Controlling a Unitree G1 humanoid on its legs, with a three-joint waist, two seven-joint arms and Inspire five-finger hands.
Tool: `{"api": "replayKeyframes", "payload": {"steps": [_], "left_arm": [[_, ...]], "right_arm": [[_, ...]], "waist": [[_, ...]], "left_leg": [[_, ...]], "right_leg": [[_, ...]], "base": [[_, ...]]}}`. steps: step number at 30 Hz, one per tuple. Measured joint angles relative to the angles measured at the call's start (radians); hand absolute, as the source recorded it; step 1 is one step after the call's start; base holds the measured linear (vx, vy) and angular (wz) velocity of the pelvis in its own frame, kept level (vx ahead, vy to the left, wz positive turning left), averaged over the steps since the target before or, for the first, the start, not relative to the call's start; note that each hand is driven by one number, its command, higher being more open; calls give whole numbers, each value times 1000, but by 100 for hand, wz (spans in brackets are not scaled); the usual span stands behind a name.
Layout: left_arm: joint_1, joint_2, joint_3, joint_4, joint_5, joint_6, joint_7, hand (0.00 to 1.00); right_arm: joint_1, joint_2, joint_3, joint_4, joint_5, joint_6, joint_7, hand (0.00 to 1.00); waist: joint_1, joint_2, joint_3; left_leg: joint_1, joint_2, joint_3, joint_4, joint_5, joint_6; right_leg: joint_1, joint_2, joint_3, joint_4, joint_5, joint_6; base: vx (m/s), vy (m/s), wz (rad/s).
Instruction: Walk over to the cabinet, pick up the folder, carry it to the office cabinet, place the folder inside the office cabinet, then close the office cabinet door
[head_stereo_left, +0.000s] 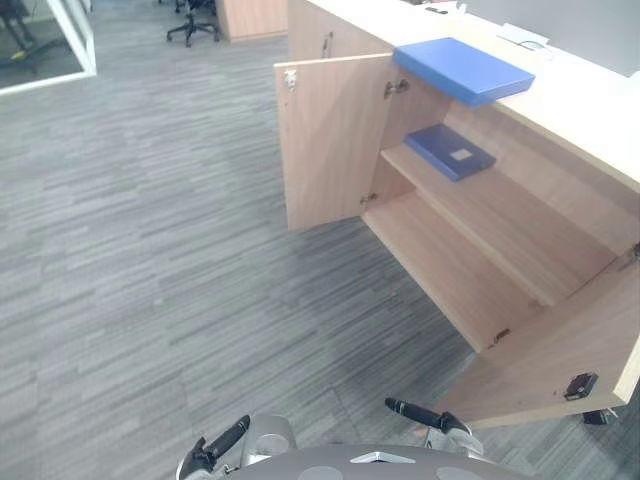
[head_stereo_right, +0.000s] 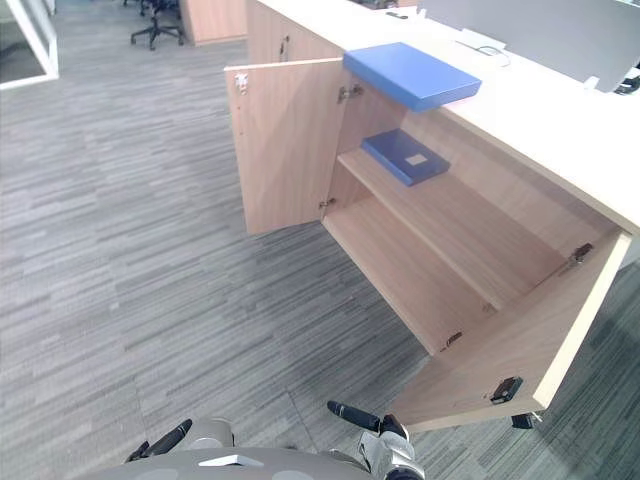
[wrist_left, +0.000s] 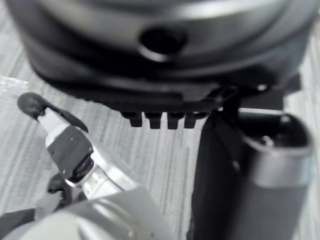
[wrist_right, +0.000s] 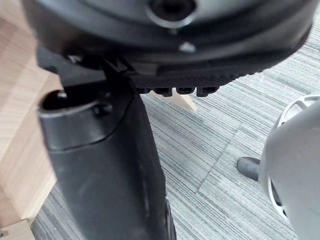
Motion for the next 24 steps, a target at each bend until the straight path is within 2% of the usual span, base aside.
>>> {"api": "replayKeyframes", "payload": {"steps": [2,3,4,5,7,8,9,11,12,13,14,15,16,17,18,19,20,21,22,23,24], "left_arm": [[1,-2,-23,3,0,3,5,100],[1,-4,-32,2,0,1,7,100],[2,2,-32,2,2,2,8,100],[2,3,-32,1,2,2,9,100],[4,0,-29,2,1,3,13,100],[11,-5,-25,2,1,4,18,100],[20,-9,-19,4,0,5,21,100],[49,-31,15,21,-3,10,36,100],[49,-35,17,25,-3,13,37,100],[61,-33,21,26,-1,13,38,100],[65,-2,42,28,0,11,33,100],[64,9,53,29,0,9,33,100],[60,16,65,33,1,8,43,100],[55,12,73,33,0,8,43,100],[38,4,80,33,2,9,42,100],[28,-3,77,30,13,8,37,100],[25,-6,76,30,19,7,35,100],[25,-3,74,30,20,7,29,100],[24,-2,73,29,21,5,28,100],[22,-2,63,28,21,3,26,100],[22,-1,55,29,21,2,23,100]], "right_arm": [[-11,-16,14,21,0,6,-1,100],[-11,-16,17,21,0,8,-1,100],[-10,-16,18,20,-1,9,-1,100],[-8,-16,21,19,-1,9,-1,100],[6,-17,47,13,-3,10,-2,100],[13,-20,67,10,-5,10,-3,100],[15,-20,73,9,-4,10,-3,100],[36,-20,88,-14,-6,9,-2,100],[44,-17,90,-25,-6,9,-3,100],[49,-9,97,-32,-10,9,-1,100],[53,25,92,-38,-11,10,0,100],[53,43,83,-39,-10,10,1,100],[55,66,64,-41,-11,12,4,100],[52,69,60,-40,-11,14,7,100],[46,71,53,-42,-11,15,12,100],[47,70,50,-53,-11,16,19,100],[47,69,45,-67,-12,17,21,100],[49,60,36,-114,-12,14,23,100],[54,57,24,-121,-12,11,23,100],[52,52,15,-128,-11,9,22,100],[51,49,7,-133,-11,7,23,100]], "waist": [[6,5,10],[6,5,16],[5,-4,23],[4,-7,25],[5,-6,32],[18,-4,34],[22,-4,34],[40,8,25],[48,9,23],[62,2,10],[63,-48,-9],[65,-71,-19],[71,-87,-30],[71,-88,-32],[72,-90,-37],[70,-74,-42],[69,-66,-42],[50,-51,-49],[38,-45,-52],[19,-38,-57],[14,-32,-55]], "left_leg": [[-25,-29,-31,-141,-18,-4],[-49,-54,-68,-258,-21,2],[-58,-92,-131,-420,-14,-4],[-63,-107,-168,-502,-1,-10],[-81,-137,-289,-753,78,-19],[-79,-138,-337,-851,110,-31],[-78,-139,-352,-876,116,-41],[-76,-148,-395,-833,153,-75],[-80,-159,-387,-801,204,-93],[-83,-184,-375,-748,295,-112],[-99,-222,-318,-717,248,-96],[-100,-236,-286,-713,236,-86],[-94,-257,-236,-694,210,-55],[-86,-268,-213,-686,201,-44],[-57,-290,-164,-682,188,-7],[-25,-313,-119,-693,179,21],[-4,-324,-101,-702,176,38],[68,-366,-66,-745,176,77],[89,-378,-60,-755,176,88],[117,-390,-54,-763,172,101],[135,-398,-49,-766,167,110]], "right_leg": [[27,-21,42,-3,0,2],[38,-39,68,-12,-1,11],[52,-63,86,-14,-7,27],[56,-73,95,-13,-12,39],[77,-94,115,-6,-27,77],[85,-109,142,13,-42,102],[89,-117,157,20,-50,116],[111,-149,232,51,-87,177],[114,-163,252,62,-97,193],[112,-196,300,79,-113,219],[95,-256,332,79,-109,221],[83,-284,352,84,-105,221],[62,-332,388,106,-88,225],[57,-353,404,117,-79,224],[43,-398,432,162,-63,214],[3,-445,470,253,-49,191],[-25,-467,494,312,-40,175],[-123,-529,553,524,23,73],[-152,-545,567,592,58,31],[-182,-568,571,672,120,-25],[-201,-584,570,714,167,-57]], "base": [[104,113,-75],[121,186,-68],[138,195,-55],[179,210,-32],[248,243,-27],[266,289,-48],[321,394,-77],[325,419,-92],[390,477,-107],[414,495,-100],[417,471,-101],[406,426,-90],[297,305,-73],[344,444,-88],[229,366,-85],[236,438,-86],[202,422,-82],[198,410,-48],[163,312,-29],[89,159,1],[99,196,-8]]}}
